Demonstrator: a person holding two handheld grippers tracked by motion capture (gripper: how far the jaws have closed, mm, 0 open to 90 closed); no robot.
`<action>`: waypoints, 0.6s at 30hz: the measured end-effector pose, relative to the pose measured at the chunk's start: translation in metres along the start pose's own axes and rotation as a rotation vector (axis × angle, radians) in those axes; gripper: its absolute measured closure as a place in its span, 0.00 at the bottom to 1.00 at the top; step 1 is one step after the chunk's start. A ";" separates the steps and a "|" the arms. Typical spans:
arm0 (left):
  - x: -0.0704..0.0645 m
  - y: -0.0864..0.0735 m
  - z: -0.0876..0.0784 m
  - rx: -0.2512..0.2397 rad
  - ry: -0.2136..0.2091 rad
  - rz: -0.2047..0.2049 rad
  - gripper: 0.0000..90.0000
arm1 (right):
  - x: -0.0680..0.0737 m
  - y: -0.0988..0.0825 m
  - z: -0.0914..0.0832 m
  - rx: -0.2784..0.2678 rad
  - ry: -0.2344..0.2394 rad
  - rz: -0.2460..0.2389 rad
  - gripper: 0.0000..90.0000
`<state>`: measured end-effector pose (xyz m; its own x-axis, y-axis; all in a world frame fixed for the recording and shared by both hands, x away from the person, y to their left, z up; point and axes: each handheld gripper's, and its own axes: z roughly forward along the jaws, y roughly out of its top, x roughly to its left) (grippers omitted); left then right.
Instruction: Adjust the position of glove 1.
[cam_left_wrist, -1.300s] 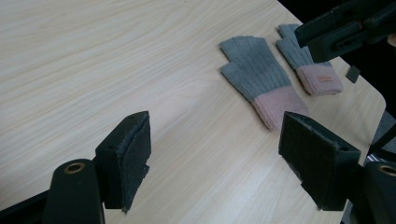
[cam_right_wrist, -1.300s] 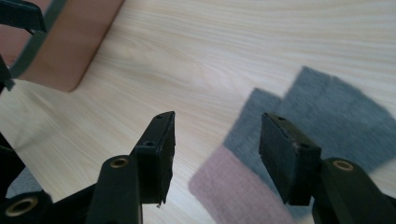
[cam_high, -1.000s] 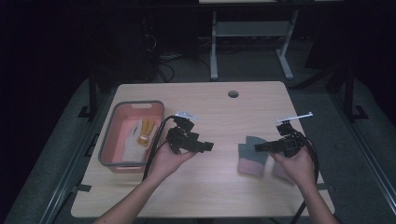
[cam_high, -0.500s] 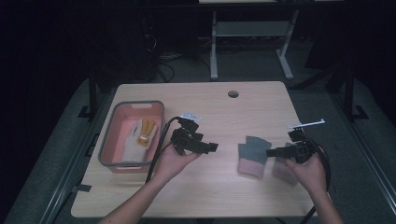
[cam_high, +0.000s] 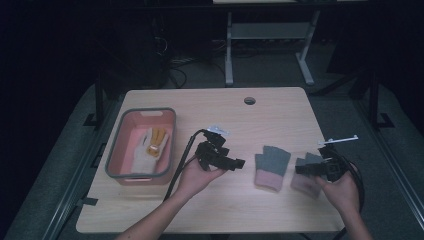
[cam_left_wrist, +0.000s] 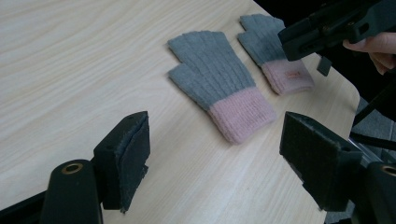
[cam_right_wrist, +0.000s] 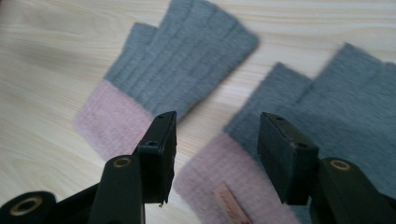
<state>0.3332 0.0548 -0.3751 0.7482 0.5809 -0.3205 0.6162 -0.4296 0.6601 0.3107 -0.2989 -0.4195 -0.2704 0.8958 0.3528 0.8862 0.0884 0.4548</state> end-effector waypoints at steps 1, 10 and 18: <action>-0.001 0.000 0.001 0.006 0.000 0.005 0.27 | -0.002 -0.001 0.000 0.000 -0.008 0.004 0.53; -0.005 -0.002 0.010 0.019 -0.008 0.014 0.27 | -0.016 -0.009 0.003 0.019 -0.077 0.003 0.56; -0.009 -0.006 0.018 0.034 -0.012 0.017 0.27 | -0.016 -0.015 0.014 0.061 -0.165 -0.034 0.60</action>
<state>0.3277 0.0401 -0.3880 0.7613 0.5654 -0.3174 0.6114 -0.4629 0.6418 0.3066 -0.3087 -0.4431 -0.2399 0.9507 0.1967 0.9000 0.1418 0.4122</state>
